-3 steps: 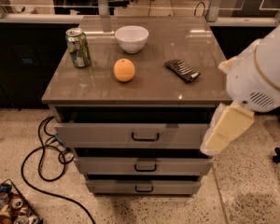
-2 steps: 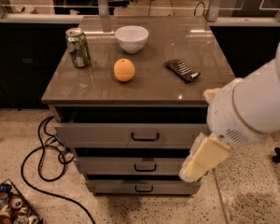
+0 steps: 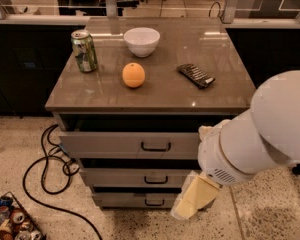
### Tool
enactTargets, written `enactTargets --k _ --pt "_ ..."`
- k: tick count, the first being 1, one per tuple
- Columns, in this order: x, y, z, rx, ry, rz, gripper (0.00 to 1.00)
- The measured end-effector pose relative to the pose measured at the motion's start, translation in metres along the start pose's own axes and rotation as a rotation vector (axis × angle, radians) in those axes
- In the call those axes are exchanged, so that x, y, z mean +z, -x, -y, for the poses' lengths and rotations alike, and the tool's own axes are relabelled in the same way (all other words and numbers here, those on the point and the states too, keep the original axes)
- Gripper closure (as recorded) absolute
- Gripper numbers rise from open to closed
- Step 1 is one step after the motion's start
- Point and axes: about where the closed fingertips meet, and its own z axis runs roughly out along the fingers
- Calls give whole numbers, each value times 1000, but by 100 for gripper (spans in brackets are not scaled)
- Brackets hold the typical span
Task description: Open bottom drawer
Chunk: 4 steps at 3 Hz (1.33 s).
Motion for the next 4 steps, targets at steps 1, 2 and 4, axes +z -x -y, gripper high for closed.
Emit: enactTargets --k 1,2,4 --pt "45 18 -6 2 22 -14 0" --pt "107 37 -22 14 44 -29 0" --pt "200 51 -72 30 70 -102 0"
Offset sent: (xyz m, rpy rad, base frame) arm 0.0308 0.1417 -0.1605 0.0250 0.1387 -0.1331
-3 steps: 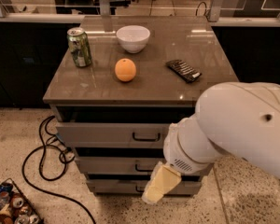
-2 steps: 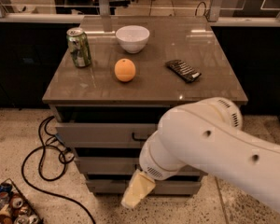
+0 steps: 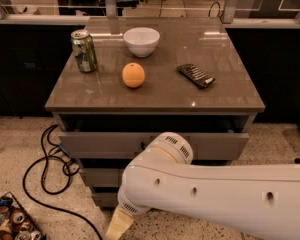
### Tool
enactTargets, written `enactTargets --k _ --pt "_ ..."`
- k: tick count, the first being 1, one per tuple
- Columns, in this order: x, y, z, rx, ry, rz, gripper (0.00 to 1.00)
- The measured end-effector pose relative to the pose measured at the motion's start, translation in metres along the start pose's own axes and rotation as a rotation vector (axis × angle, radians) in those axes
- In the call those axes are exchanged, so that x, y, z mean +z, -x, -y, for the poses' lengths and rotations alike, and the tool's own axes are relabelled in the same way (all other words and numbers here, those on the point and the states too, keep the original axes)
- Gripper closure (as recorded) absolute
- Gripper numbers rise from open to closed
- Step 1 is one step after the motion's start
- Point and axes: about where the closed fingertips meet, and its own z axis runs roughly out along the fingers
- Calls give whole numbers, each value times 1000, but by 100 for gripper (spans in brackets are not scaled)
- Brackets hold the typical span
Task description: Open bottom drawer
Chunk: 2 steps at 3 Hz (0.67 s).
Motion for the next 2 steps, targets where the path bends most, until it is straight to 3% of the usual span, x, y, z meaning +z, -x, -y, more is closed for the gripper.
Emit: enactTargets --k 1,2 --pt "-1 0 0 81 -3 -1 0" --pt "-1 0 0 81 -3 -1 0"
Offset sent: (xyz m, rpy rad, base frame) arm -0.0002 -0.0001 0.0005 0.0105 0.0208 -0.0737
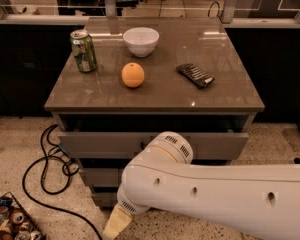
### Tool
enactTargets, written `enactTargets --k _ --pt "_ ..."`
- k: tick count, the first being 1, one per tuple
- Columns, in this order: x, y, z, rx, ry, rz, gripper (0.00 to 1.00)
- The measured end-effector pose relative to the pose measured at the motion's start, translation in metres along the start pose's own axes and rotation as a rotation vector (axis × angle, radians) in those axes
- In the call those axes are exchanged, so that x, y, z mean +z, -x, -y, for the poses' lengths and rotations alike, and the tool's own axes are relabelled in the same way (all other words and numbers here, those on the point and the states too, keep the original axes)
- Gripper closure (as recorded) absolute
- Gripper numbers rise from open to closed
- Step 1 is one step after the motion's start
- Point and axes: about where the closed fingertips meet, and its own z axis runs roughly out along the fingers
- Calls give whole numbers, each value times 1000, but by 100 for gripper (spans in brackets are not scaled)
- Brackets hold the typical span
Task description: Open bottom drawer
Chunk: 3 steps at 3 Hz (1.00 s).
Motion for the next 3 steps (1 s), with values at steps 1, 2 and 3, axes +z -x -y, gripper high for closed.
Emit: enactTargets --k 1,2,3 --pt "-5 -12 5 0 -19 -34 0" --pt "-13 -38 12 -10 -34 -111 0" --pt "-26 -81 19 -9 -35 -170 0"
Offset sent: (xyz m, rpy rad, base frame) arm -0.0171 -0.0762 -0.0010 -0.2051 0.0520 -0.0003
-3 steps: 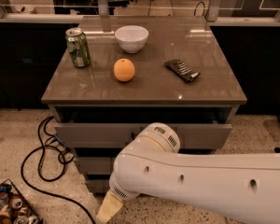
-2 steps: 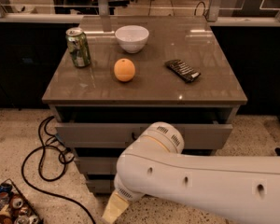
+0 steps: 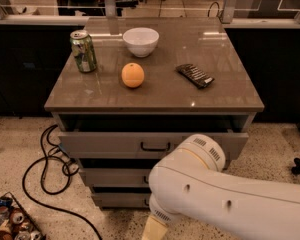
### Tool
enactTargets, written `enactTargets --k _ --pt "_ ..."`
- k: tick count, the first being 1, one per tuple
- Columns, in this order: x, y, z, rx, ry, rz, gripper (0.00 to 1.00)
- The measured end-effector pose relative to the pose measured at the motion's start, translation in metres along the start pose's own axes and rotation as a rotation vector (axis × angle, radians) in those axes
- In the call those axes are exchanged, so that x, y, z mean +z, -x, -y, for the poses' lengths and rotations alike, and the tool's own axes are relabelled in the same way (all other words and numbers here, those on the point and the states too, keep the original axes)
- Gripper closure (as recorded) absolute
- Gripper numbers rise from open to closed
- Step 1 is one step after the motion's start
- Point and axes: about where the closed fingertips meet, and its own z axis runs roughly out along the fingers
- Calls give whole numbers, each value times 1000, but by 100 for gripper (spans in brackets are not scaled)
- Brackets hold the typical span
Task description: Open bottom drawer
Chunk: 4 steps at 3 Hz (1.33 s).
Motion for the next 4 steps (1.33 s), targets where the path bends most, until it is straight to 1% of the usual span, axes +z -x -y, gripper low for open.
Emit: enactTargets --k 1,2,3,4 --pt "5 -59 13 -85 9 -50 0" --pt "11 -91 22 -138 18 -67 0" --pt "31 -121 31 -160 18 -72 0" --pt "50 -136 36 -174 -9 -69 0"
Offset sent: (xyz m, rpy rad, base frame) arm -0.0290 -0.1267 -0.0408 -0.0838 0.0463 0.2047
